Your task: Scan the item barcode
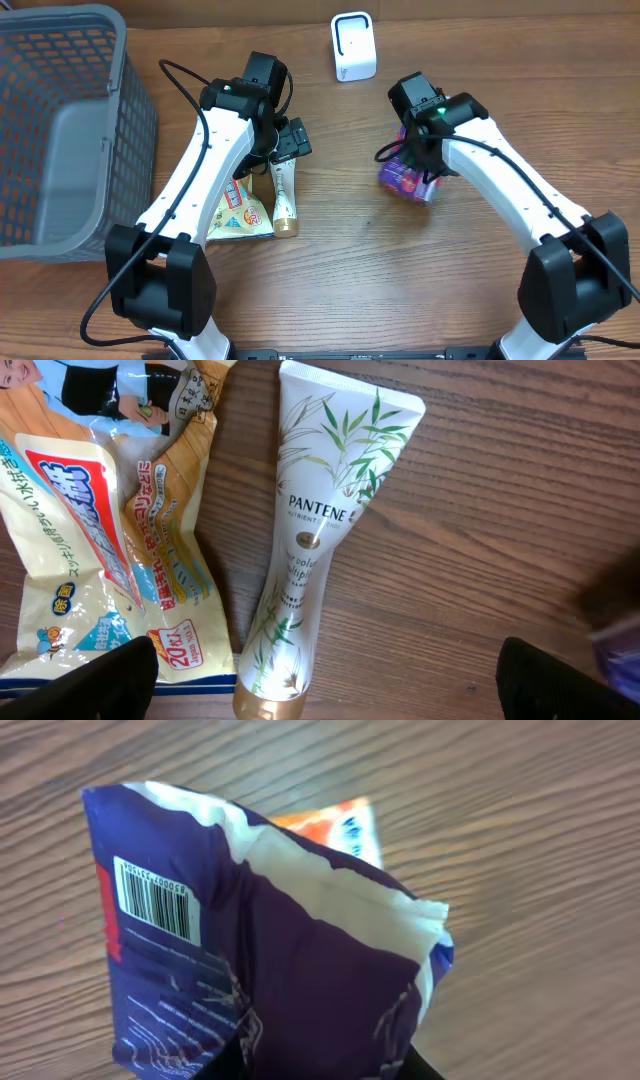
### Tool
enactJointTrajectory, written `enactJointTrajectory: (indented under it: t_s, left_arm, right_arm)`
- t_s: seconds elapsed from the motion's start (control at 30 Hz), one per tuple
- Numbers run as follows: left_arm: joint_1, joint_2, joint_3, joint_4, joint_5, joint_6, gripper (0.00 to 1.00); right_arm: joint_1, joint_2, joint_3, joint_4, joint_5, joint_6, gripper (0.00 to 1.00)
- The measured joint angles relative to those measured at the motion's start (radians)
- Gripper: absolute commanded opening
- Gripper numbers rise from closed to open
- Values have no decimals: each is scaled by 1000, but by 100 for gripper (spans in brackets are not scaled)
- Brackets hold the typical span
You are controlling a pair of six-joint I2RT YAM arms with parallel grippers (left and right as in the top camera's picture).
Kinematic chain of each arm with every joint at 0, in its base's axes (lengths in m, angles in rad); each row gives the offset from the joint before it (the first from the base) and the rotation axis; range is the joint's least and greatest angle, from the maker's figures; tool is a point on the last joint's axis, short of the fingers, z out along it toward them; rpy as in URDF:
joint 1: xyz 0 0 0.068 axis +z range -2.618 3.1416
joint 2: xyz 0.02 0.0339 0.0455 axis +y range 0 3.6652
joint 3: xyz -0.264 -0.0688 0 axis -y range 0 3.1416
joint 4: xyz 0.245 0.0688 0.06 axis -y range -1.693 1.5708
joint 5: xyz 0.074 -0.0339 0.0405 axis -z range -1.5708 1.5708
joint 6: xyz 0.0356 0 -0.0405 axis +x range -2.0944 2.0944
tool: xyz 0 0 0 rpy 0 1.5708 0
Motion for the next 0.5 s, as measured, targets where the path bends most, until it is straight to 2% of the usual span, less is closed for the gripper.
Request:
enactJointTrajectory:
  t_s: [0.13, 0.23, 0.5]
  left_arm:
    - [0, 0, 0, 0, 0, 0, 100]
    - [0, 0, 0, 0, 0, 0, 100]
    - [0, 0, 0, -6, 0, 0, 100]
  right_arm:
    - [29, -2, 27, -148, 138, -1, 4]
    - [32, -2, 27, -285, 270, 76, 4]
    - [-48, -2, 27, -349, 415, 173, 4]
